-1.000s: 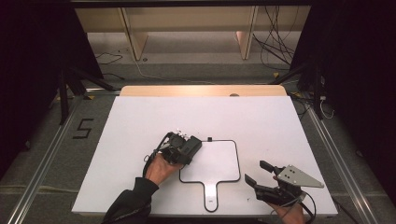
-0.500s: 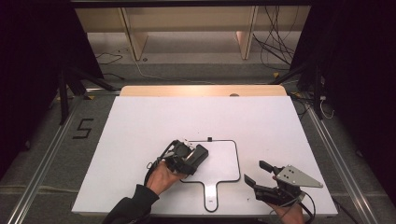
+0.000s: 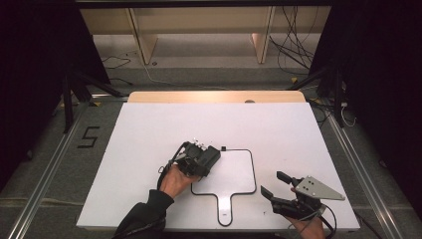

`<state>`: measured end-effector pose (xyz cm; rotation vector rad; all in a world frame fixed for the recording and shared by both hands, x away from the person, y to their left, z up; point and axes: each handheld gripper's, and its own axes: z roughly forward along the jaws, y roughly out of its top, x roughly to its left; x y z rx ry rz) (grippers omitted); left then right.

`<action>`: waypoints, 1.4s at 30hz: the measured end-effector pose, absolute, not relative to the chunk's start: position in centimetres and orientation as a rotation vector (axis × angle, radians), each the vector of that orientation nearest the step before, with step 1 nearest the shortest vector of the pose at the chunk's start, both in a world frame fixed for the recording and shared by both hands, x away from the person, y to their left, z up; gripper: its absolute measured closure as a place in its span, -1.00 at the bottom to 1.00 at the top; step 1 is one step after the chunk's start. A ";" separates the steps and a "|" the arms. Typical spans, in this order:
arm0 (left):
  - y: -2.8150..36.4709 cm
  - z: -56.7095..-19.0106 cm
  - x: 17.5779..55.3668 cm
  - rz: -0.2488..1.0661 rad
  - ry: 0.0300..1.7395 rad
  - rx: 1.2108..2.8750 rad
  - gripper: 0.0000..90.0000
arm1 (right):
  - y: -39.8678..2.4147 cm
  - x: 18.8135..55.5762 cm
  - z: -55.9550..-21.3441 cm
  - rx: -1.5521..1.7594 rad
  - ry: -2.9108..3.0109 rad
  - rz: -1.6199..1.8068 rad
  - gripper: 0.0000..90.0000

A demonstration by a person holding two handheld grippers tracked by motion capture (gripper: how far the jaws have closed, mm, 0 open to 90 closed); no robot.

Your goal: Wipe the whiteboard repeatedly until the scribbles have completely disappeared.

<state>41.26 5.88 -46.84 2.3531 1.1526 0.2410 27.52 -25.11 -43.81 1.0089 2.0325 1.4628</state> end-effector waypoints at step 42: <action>5.7 -46.8 38.5 0.229 1.060 2.401 -0.11 | -25.1 27.5 -43.9 1.012 2.032 1.459 -0.39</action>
